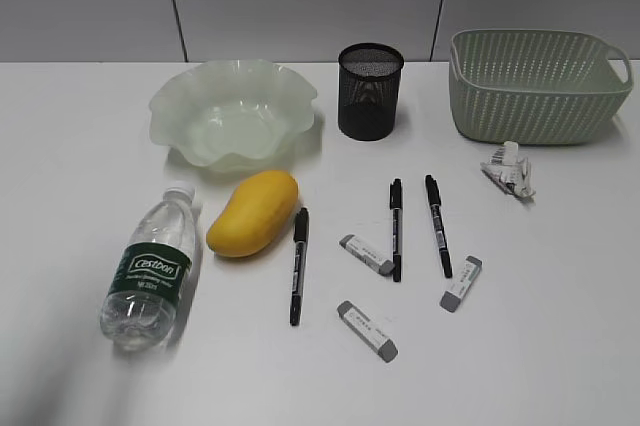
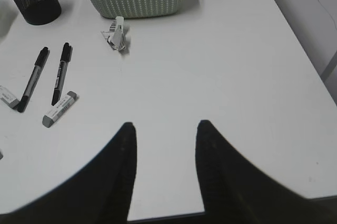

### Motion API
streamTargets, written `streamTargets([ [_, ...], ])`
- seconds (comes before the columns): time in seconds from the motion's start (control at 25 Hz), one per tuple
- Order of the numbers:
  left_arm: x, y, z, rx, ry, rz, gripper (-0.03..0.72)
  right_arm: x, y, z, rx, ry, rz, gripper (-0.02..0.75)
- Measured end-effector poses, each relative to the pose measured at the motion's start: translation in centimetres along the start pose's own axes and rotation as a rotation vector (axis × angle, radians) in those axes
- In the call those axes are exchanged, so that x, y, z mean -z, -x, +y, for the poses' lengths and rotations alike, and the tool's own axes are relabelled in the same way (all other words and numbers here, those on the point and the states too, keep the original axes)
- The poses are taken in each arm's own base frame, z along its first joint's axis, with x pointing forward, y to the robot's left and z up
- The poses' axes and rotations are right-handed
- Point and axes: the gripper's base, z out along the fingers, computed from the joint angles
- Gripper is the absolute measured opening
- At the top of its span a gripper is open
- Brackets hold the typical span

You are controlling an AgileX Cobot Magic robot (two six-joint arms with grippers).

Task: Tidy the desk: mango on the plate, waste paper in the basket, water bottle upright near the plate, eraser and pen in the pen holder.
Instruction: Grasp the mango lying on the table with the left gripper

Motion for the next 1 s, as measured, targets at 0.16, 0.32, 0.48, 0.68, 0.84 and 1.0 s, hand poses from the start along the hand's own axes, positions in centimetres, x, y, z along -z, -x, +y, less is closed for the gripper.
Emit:
streamTargets([
  [0.16, -7.4, 3.0, -2.1, -0.072, -0.130, 0.135, 0.520, 0.0, 0.0, 0.0, 0.000, 0.000, 0.000, 0.312],
  [0.32, -14.3, 4.2, -5.9, -0.120, -0.184, 0.268, 0.533, 0.0, 0.0, 0.0, 0.000, 0.000, 0.000, 0.312],
  [0.48, -20.3, 3.2, -7.8, -0.157, -0.158, 0.423, 0.545, 0.0, 0.0, 0.0, 0.000, 0.000, 0.000, 0.312],
  [0.68, -24.5, 0.2, -7.5, -0.183, -0.098, 0.593, 0.610, 0.0, 0.0, 0.0, -0.001, 0.002, 0.000, 0.312],
  [0.84, -25.7, -0.9, -7.4, -0.178, -0.092, 0.615, 0.629, 0.0, 0.0, 0.1, -0.009, 0.015, 0.002, 0.312],
  [1.0, -26.3, -1.0, -7.5, -0.177, -0.091, 0.596, 0.582, 0.0, 0.0, 0.2, -0.010, 0.017, 0.002, 0.312],
])
